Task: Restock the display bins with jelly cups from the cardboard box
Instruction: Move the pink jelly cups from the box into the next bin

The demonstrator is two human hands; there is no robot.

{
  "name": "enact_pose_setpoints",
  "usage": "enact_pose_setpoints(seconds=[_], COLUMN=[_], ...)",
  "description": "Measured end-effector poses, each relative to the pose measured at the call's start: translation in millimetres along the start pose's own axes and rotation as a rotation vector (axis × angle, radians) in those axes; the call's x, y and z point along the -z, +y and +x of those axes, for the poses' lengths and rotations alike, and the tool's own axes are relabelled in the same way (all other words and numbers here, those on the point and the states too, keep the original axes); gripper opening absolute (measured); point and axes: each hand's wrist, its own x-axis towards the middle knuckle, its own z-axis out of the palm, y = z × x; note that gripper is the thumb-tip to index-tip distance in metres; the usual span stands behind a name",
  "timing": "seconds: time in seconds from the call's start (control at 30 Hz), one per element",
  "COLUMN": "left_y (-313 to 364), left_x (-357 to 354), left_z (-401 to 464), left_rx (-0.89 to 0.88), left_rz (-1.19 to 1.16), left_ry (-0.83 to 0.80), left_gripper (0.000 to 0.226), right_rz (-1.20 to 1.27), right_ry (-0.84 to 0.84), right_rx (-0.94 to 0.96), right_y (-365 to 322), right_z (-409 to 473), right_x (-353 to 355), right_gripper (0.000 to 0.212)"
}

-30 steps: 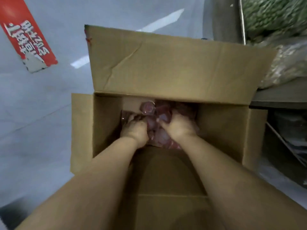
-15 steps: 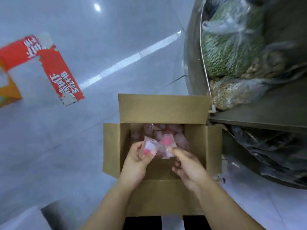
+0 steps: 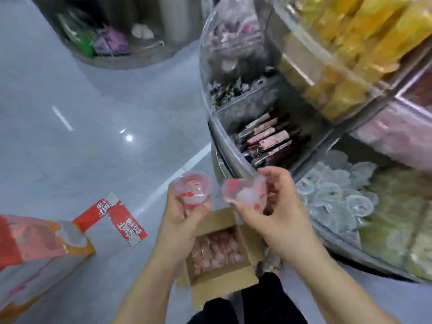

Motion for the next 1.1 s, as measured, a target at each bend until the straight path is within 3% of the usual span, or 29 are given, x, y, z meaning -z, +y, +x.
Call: enact_pose_setpoints(seconds=[0.13,0.27,0.4,0.5,0.6,0.7,0.77,0.93,1.1], left_y=[63,99,116,125,130,130,127,117,108], left_x=[-71,-152,-229,-280,-321,-356,-373,-400,-414], left_z=[8,18,26,32,47,68,81,111,139], left_rx=[-0.138,-0.204,-0.237,-0.252,-0.315,-0.369,-0.403,-0.391,-0.517], left_rz=[-0.003,-0.004,0.001,0.026,0.137,0.347,0.455,0.582,0.948], left_ry=[-0.191,-0.35,-0.5,-0.589,-0.601,-0.515,-0.471,-0.457,-0.393], left_gripper=[0.039,0.044,0.041,0.041,0.05,0.049,0.056,0.049,0.048], right_rz=[-0.137,-0.134,0.05,0.032,0.08,0.05,0.04,-0.058,-0.229], right_ry=[0.208,0.302,0.339,0.462,0.549,0.554,0.564,0.712,0.759], right_rx=[0.157,0.238,0.213,0.194,0.144,0.087,0.057,-0.037,-0.139], right_y=[-41,-57,-48,-40,-34,-26,-19,0,14], right_z=[-9,-15,-13,-6,10,39,62,103,119], right_x=[74,148,213,264,311,335,339,340,334], right_gripper=[0.042,0.056,0.059,0.057,0.052,0.051,0.05,0.038,0.05])
